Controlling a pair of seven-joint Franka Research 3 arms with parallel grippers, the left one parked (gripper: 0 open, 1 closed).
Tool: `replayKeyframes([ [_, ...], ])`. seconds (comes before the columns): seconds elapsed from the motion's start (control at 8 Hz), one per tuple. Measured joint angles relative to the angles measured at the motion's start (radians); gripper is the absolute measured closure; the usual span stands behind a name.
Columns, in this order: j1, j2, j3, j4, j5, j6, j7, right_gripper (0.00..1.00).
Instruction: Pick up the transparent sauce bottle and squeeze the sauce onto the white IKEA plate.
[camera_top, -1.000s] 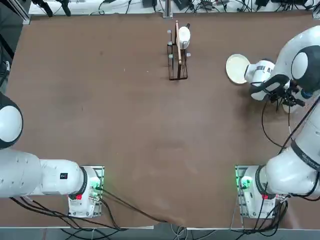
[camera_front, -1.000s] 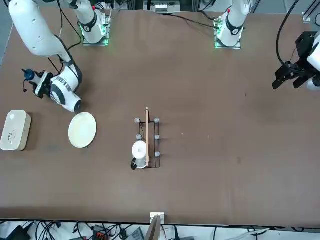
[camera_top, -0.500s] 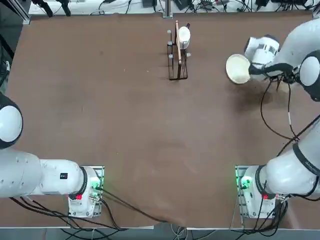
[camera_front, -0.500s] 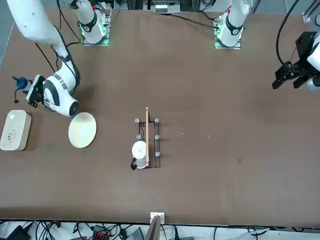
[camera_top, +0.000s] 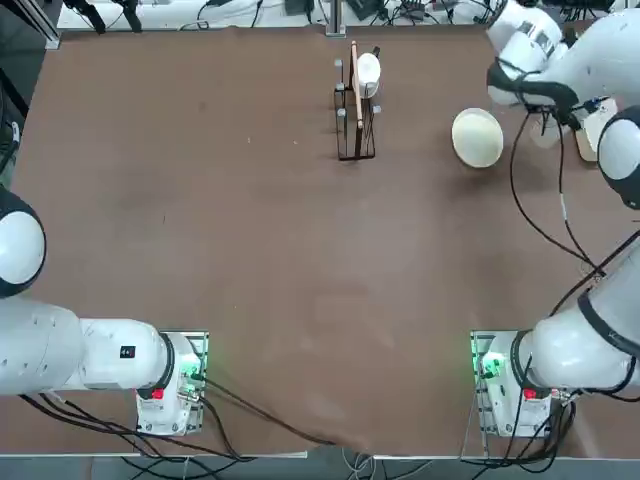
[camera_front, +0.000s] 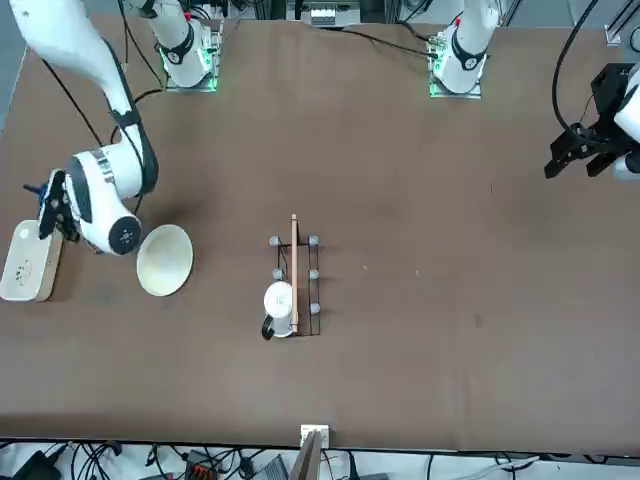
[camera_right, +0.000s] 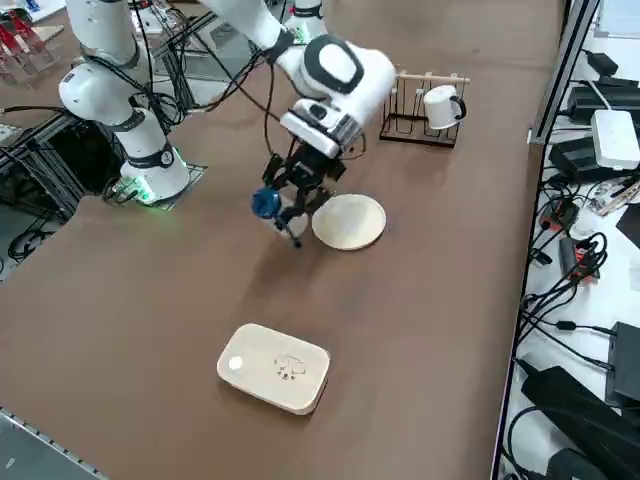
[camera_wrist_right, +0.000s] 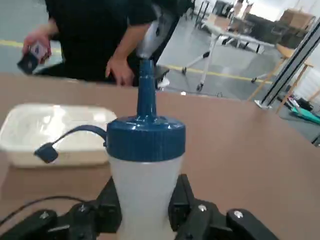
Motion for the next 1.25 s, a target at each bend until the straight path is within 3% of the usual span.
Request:
replayKeyframes([
  [0.75, 0.144, 0.079, 0.006, 0.214, 0.312, 0.019, -0.295, 0.53],
  [1.25, 0.181, 0.114, 0.005, 0.256, 0.550, 0.116, -0.466, 0.56],
])
